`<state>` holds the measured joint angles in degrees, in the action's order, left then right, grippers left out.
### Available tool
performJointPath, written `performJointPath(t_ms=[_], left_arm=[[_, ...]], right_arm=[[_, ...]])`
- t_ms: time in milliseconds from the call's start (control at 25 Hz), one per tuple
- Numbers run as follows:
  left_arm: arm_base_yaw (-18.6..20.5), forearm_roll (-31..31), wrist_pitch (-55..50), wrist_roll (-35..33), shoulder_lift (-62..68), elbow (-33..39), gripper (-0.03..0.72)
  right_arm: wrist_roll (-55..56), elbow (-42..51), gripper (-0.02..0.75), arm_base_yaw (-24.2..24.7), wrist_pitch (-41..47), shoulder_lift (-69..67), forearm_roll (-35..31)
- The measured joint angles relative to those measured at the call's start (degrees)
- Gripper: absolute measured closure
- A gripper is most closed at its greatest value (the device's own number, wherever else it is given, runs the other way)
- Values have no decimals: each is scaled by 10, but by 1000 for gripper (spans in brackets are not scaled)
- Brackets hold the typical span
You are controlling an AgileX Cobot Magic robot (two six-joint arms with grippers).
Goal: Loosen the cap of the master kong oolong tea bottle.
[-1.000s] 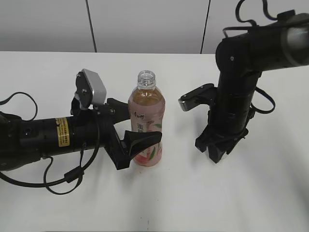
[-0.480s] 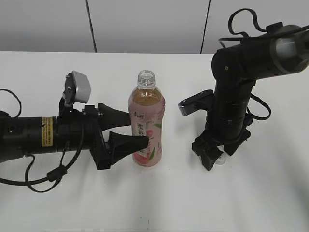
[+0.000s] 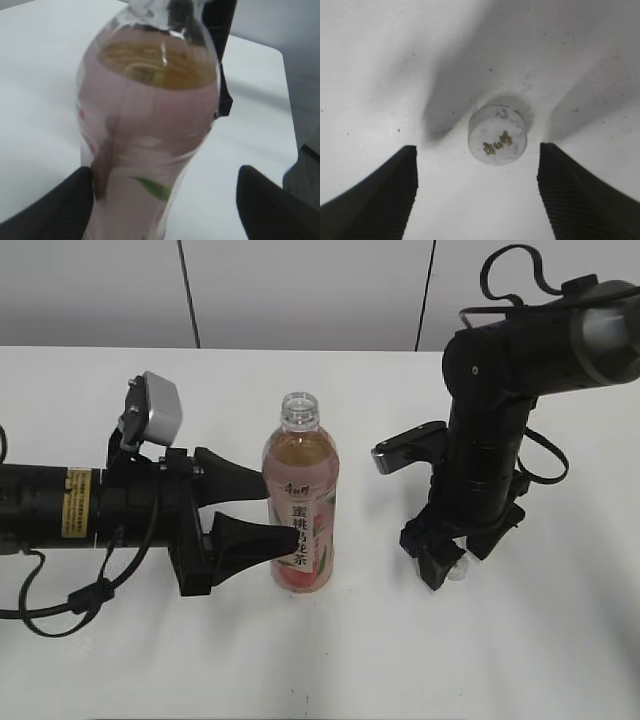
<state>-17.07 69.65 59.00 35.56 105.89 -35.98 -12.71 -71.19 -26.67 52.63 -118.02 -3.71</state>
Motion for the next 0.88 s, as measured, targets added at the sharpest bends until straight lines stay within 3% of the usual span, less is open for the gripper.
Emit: performJointPath(t_ms=[320,520,880], left_arm=[[0,2,-60,5,-33,27,163],[4,-27,-128,22,-56,40,170],[13,-33,-177,70,-151,54,253]], right_arm=[[0,0,174,13,13,28,0],[10,0,174,19,28,49,1],[31,0,174,26,51,101,-2]])
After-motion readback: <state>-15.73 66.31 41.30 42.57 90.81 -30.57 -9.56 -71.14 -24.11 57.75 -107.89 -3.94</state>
